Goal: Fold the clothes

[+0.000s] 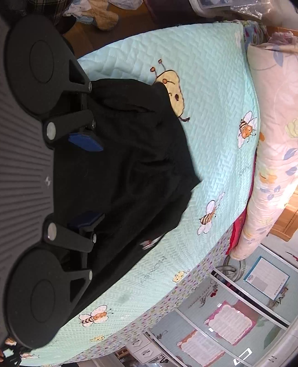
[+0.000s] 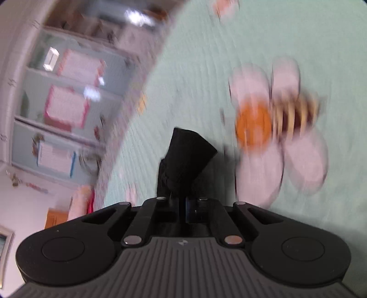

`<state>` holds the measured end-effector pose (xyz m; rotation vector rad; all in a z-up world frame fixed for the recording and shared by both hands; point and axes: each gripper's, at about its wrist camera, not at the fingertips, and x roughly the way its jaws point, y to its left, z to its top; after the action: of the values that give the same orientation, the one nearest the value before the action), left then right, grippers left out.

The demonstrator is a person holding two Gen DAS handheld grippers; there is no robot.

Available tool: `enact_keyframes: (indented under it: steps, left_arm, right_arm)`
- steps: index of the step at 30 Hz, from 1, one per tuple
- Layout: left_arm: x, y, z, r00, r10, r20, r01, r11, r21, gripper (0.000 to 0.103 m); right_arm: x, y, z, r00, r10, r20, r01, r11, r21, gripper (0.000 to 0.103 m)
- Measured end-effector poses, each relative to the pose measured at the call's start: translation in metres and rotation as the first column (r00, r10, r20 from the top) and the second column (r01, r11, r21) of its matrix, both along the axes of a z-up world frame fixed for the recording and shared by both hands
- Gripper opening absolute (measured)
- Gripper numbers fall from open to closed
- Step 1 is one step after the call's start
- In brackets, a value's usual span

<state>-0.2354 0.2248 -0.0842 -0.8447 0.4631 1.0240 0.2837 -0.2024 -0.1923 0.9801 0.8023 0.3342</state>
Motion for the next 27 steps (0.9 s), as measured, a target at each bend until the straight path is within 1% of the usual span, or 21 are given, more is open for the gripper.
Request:
enact_keyframes:
  steps: [2,3,4,5,6,8,11,12,14,15,18,21,23,27]
  left_arm:
    - [0.0,0.004,-0.002,1.0,-0.001,0.003,0.001,1.0,-0.006,0.06]
    - [0.001,0.005,-0.004,1.0,-0.004,0.006,0.004,1.0,-0.011,0.06]
    - [0.001,0.005,-0.004,1.0,-0.008,0.01,0.008,1.0,-0.016,0.06]
    - [0.001,0.005,-0.005,1.0,-0.017,0.015,0.017,1.0,-0.019,0.06]
    - [0.001,0.005,-0.006,0.999,-0.028,0.017,0.028,0.999,-0.021,0.06]
    - [0.001,0.006,-0.005,0.999,-0.045,0.02,0.045,0.999,-0.019,0.06]
    - [0.003,0.011,0.001,0.998,-0.067,0.001,0.067,0.998,0.022,0.06]
    - [0.004,0.013,0.005,0.997,-0.07,-0.017,0.071,0.996,0.048,0.06]
    - [0.008,0.02,0.013,0.996,-0.075,-0.057,0.08,0.992,0.1,0.06]
    - [0.01,0.024,0.016,0.994,-0.075,-0.074,0.083,0.99,0.115,0.06]
    - [0.016,0.033,0.025,0.993,-0.072,-0.088,0.082,0.99,0.115,0.06]
    - [0.023,0.035,0.032,0.988,-0.107,-0.109,0.121,0.983,0.136,0.061]
    - [0.029,0.036,0.034,0.985,-0.119,-0.127,0.138,0.98,0.144,0.061]
    - [0.03,0.046,0.034,0.984,-0.108,-0.142,0.128,0.982,0.137,0.062]
  right_arm:
    - [0.003,-0.01,0.003,1.0,-0.027,0.003,0.027,1.0,-0.012,0.013]
    - [0.004,-0.011,0.001,1.0,0.0,-0.021,-0.001,1.0,-0.027,0.026]
    - [0.005,-0.011,-0.001,0.999,0.027,-0.045,-0.029,0.999,-0.041,0.037]
    - [0.005,-0.012,-0.002,0.997,0.049,-0.063,-0.052,0.997,-0.057,0.037]
    - [-0.003,-0.014,0.001,0.997,0.055,-0.053,-0.059,0.996,-0.073,0.037]
    - [-0.023,-0.02,0.006,0.997,0.075,-0.008,-0.075,0.995,-0.061,0.038]
    - [-0.058,-0.028,0.012,0.993,0.114,0.037,-0.113,0.993,-0.033,0.04]
    - [-0.07,-0.031,0.016,0.99,0.13,0.054,-0.129,0.991,-0.034,0.041]
    - [-0.093,-0.037,0.023,0.983,0.158,0.09,-0.154,0.987,-0.043,0.041]
    - [-0.102,-0.041,0.028,0.98,0.167,0.104,-0.164,0.986,-0.041,0.042]
    - [-0.127,-0.046,0.04,0.966,0.201,0.162,-0.197,0.98,-0.042,0.045]
    - [-0.145,-0.038,0.047,0.945,0.255,0.206,-0.242,0.967,-0.084,0.046]
    - [-0.152,-0.03,0.045,0.943,0.277,0.184,-0.269,0.961,-0.069,0.046]
    - [-0.164,-0.018,0.043,0.937,0.315,0.151,-0.31,0.949,-0.054,0.046]
